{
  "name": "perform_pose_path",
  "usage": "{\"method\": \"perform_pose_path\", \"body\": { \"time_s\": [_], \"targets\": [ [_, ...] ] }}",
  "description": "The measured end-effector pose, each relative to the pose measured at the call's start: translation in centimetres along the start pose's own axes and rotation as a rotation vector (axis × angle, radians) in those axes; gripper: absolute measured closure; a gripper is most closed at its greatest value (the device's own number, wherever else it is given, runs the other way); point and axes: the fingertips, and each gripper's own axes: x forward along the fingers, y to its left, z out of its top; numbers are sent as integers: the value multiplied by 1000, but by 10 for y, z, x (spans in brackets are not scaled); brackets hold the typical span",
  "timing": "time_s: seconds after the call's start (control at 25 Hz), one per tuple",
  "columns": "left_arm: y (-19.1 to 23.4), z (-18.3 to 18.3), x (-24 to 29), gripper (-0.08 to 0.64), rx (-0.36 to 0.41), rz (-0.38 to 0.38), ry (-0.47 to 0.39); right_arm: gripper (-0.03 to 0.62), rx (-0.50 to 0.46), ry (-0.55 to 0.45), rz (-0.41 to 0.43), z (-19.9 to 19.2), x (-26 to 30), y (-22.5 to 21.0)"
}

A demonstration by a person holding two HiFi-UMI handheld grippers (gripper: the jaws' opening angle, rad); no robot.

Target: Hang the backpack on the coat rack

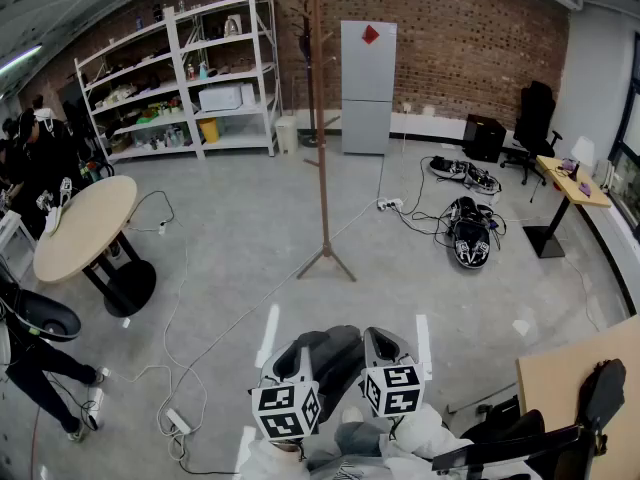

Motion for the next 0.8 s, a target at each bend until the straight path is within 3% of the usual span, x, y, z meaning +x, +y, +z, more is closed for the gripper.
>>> {"method": "perform_pose_path", "body": {
  "time_s": [0.8],
  "targets": [
    [38, 34, 103, 537, -50, 43, 7, 580, -23, 32, 48, 29, 114, -26]
  ]
}}
